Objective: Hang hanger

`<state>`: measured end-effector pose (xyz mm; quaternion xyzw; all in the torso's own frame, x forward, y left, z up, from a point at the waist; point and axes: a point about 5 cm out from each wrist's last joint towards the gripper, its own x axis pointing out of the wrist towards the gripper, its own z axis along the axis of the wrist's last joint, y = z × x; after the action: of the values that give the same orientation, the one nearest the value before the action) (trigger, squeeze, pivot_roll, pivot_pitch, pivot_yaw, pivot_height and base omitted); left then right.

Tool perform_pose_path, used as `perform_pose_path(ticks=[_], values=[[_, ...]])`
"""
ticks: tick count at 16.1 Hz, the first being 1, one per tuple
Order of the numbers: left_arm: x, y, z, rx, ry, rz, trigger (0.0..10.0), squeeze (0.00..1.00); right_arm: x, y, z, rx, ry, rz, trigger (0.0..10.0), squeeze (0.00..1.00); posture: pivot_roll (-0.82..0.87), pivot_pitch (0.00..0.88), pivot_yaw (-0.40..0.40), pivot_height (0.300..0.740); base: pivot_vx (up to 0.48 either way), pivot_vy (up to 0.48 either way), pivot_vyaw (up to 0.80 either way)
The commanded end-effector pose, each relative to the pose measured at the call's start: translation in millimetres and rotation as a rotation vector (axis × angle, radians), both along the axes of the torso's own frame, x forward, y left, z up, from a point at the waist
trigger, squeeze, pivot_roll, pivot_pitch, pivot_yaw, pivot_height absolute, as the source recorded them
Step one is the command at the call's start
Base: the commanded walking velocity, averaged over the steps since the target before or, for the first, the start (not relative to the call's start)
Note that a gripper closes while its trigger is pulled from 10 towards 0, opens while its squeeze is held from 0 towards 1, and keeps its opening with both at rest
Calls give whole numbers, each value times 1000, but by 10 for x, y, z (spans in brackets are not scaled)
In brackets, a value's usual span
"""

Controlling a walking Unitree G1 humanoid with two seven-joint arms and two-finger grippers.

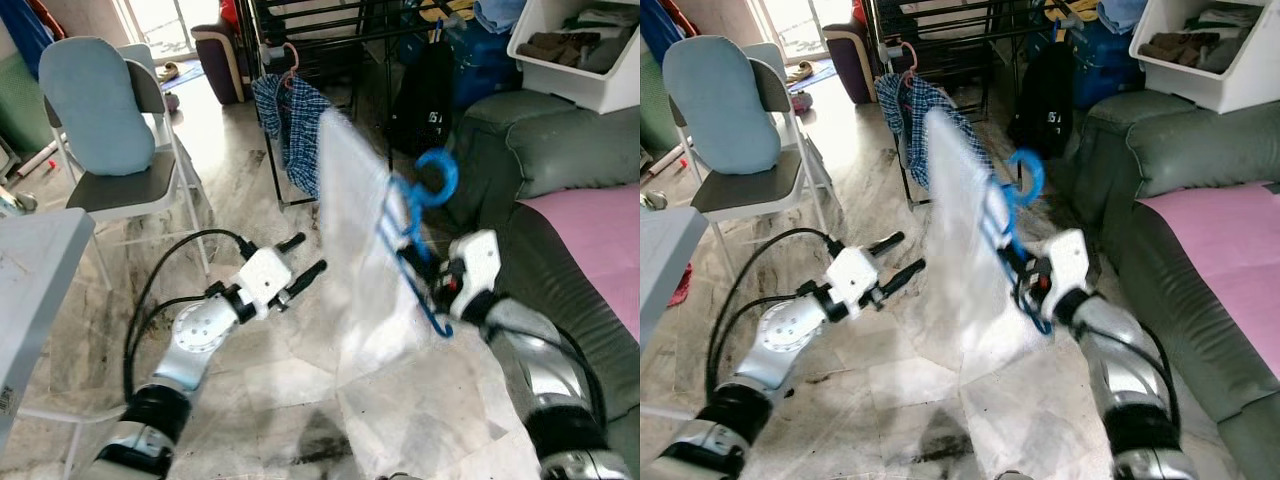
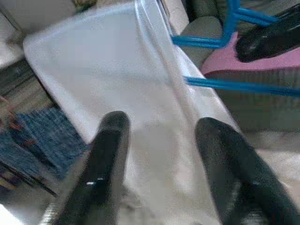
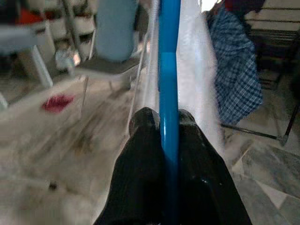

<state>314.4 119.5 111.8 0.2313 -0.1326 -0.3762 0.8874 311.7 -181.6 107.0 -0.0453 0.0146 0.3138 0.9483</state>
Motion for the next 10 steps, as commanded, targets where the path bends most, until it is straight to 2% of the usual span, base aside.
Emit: perform_pose_path(ticks=[1, 3, 7, 10], values=[[-21, 54, 1, 60, -43, -10, 10000, 1000, -6, 64, 158, -25, -79, 76, 10000, 0, -177, 0, 45, 740, 0, 0, 0], [-42, 174, -1, 209, -111, -54, 10000, 1000, -112, -110, 93, -109, -15, 149, 10000, 0, -171, 0, 55, 740, 0, 0, 0], [11, 252, 91, 377, -208, -128, 10000, 1000, -220, -360, 85, -226, 44, 232, 10000, 0, -169, 0, 70, 740, 0, 0, 0], [56, 255, 131, 459, -249, -168, 10000, 1000, -265, -431, 101, -253, 56, 265, 10000, 0, -167, 0, 75, 740, 0, 0, 0]])
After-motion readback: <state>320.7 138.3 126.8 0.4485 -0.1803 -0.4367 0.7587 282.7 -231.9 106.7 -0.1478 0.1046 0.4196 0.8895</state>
